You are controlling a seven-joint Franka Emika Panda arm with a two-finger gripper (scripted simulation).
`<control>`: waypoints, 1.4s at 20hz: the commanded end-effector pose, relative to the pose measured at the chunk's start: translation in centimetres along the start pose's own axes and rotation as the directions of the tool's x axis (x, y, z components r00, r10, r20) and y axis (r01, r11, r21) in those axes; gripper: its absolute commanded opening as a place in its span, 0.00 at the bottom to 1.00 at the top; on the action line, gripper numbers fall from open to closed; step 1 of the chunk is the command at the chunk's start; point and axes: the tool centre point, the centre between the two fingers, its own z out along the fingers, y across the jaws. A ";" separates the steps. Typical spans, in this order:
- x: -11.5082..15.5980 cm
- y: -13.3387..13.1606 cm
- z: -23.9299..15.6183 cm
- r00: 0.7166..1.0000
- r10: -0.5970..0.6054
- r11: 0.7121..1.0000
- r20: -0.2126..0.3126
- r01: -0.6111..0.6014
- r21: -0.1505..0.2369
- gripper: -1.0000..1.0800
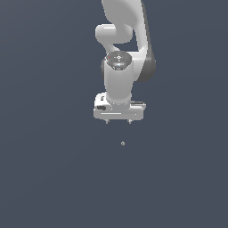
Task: Pick up the object and move it to a goal position.
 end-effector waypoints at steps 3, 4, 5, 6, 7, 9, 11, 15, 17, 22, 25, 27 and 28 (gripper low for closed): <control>0.1 -0.1 0.3 0.999 0.036 0.999 0.001 -0.036 0.001 0.96; 0.1 -0.1 0.4 0.999 0.048 0.999 0.001 -0.048 0.002 0.96; 0.2 -0.2 0.5 0.998 0.061 0.998 0.002 -0.061 0.002 0.96; 0.2 -0.2 0.6 0.997 0.075 0.997 0.002 -0.075 0.003 0.96; 0.2 -0.2 0.7 0.996 0.090 0.996 0.002 -0.090 0.003 0.96; 0.3 -0.3 1.0 0.992 0.124 0.992 0.003 -0.124 0.004 0.96; 0.4 -0.4 1.3 0.987 0.163 0.987 0.004 -0.163 0.005 0.96; 0.7 -0.6 2.1 0.967 0.255 0.967 0.006 -0.255 0.006 0.96; 0.8 -0.7 2.5 0.952 0.307 0.952 0.007 -0.307 0.006 0.96; 1.2 -1.0 3.6 0.902 0.431 0.902 0.009 -0.432 0.005 0.96; 1.4 -1.2 4.2 0.864 0.503 0.864 0.009 -0.503 0.005 0.96; 1.5 -1.3 4.6 0.836 0.548 0.836 0.010 -0.548 0.004 0.96; 1.5 -1.3 4.8 0.821 0.571 0.821 0.010 -0.571 0.003 0.96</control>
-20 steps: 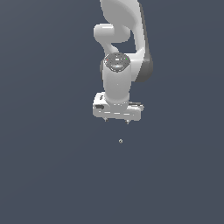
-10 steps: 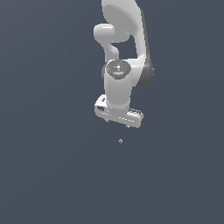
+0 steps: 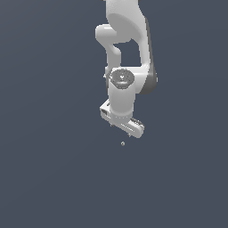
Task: Pick up the object and move it to a goal position.
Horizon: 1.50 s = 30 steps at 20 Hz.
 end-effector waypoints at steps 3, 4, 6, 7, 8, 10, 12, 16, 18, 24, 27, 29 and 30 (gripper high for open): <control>0.1 -0.3 1.0 0.993 0.122 0.993 -0.001 -0.122 -0.001 0.96; 0.1 -0.4 1.2 0.989 0.148 0.989 -0.001 -0.148 -0.001 0.96; 0.2 -0.6 1.6 0.980 0.201 0.980 -0.002 -0.201 -0.002 0.96; 0.2 -0.6 1.8 0.974 0.227 0.974 -0.003 -0.227 -0.002 0.96; 0.2 -0.7 2.0 0.967 0.253 0.967 -0.003 -0.253 -0.002 0.96; 0.3 -0.8 2.5 0.953 0.304 0.953 -0.004 -0.304 -0.003 0.96; 0.3 -1.0 2.9 0.935 0.355 0.935 -0.006 -0.355 -0.003 0.96; 0.4 -1.2 3.7 0.892 0.452 0.892 -0.010 -0.452 -0.003 0.96; 0.5 -1.4 4.1 0.867 0.498 0.867 -0.013 -0.498 -0.003 0.96; 0.6 -1.7 5.4 0.778 0.628 0.778 -0.021 -0.629 -0.001 0.96; 0.7 -1.9 5.9 0.732 0.681 0.732 -0.025 -0.681 0.001 0.96; 0.7 -2.0 6.2 0.704 0.710 0.704 -0.027 -0.710 0.002 0.96; 0.7 -2.0 6.3 0.691 0.722 0.691 -0.028 -0.722 0.003 0.96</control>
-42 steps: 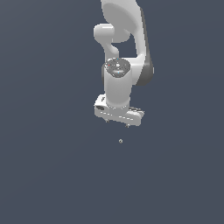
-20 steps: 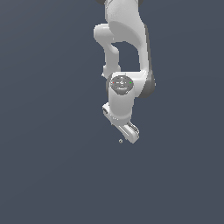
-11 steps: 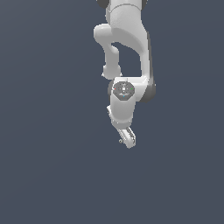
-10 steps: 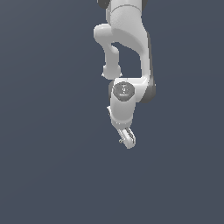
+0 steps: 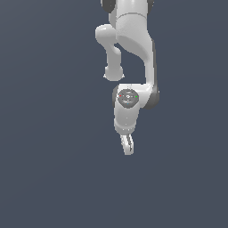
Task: Pick up the object and move it to a goal position.
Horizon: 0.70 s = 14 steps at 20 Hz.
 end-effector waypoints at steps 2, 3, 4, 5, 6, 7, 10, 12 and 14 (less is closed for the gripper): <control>-0.1 -0.1 0.5 0.998 0.063 0.998 -0.004 -0.063 0.001 0.96; -0.1 -0.2 0.6 0.997 0.077 0.997 -0.005 -0.077 0.002 0.96; -0.1 -0.2 0.7 0.996 0.090 0.996 -0.006 -0.090 0.002 0.96; -0.1 -0.2 0.7 0.995 0.101 0.995 -0.006 -0.101 0.002 0.96; -0.1 -0.2 0.8 0.994 0.111 0.994 -0.007 -0.111 0.002 0.96; -0.1 -0.3 0.9 0.993 0.119 0.993 -0.008 -0.119 0.003 0.96; -0.1 -0.3 1.0 0.991 0.137 0.991 -0.009 -0.137 0.003 0.96; -0.2 -0.3 1.1 0.990 0.142 0.990 -0.009 -0.142 0.003 0.96; -0.2 -0.3 1.0 0.990 0.138 0.990 -0.009 -0.138 0.003 0.96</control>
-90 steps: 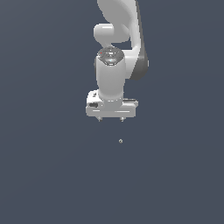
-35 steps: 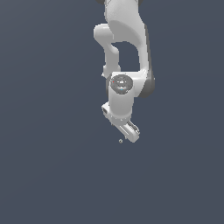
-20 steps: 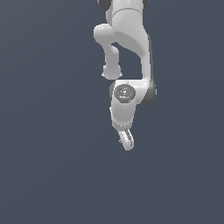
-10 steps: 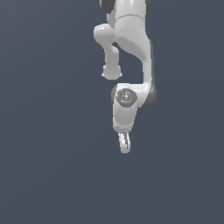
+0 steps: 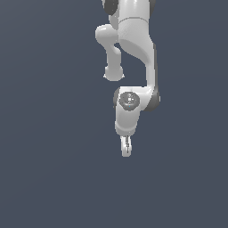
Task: Pick up the object and move it to a goal position.
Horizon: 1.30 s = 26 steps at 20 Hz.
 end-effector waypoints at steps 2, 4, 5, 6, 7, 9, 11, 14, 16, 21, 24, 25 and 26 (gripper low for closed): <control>0.0 0.0 0.1 1.000 0.000 1.000 0.000 0.000 0.000 0.96; 0.0 0.0 0.6 1.000 0.001 1.000 0.000 -0.001 0.000 0.96; 0.0 0.0 1.0 1.000 0.001 1.000 0.000 -0.001 0.000 0.96; 0.0 0.0 1.4 1.000 0.002 1.000 0.000 -0.002 0.000 0.96; 0.0 0.0 1.9 1.000 0.002 1.000 0.000 -0.002 0.000 0.96; 0.0 0.1 3.0 1.000 0.004 1.000 0.000 -0.004 0.000 0.96; 0.0 0.1 4.0 1.000 0.005 1.000 0.000 -0.005 0.000 0.96; 0.0 0.1 4.8 1.000 0.005 1.000 0.000 -0.005 0.000 0.96; 0.0 0.0 5.0 1.000 0.005 1.000 0.000 -0.005 0.000 0.96; 0.0 0.0 5.0 1.000 0.005 1.000 0.000 -0.005 0.001 0.00; 0.0 0.0 5.0 1.000 0.005 1.000 0.000 -0.005 0.001 0.00; 0.0 0.0 5.0 1.000 0.005 1.000 0.000 -0.005 0.001 0.00; 0.0 0.0 5.0 1.000 0.005 1.000 0.000 -0.005 0.001 0.00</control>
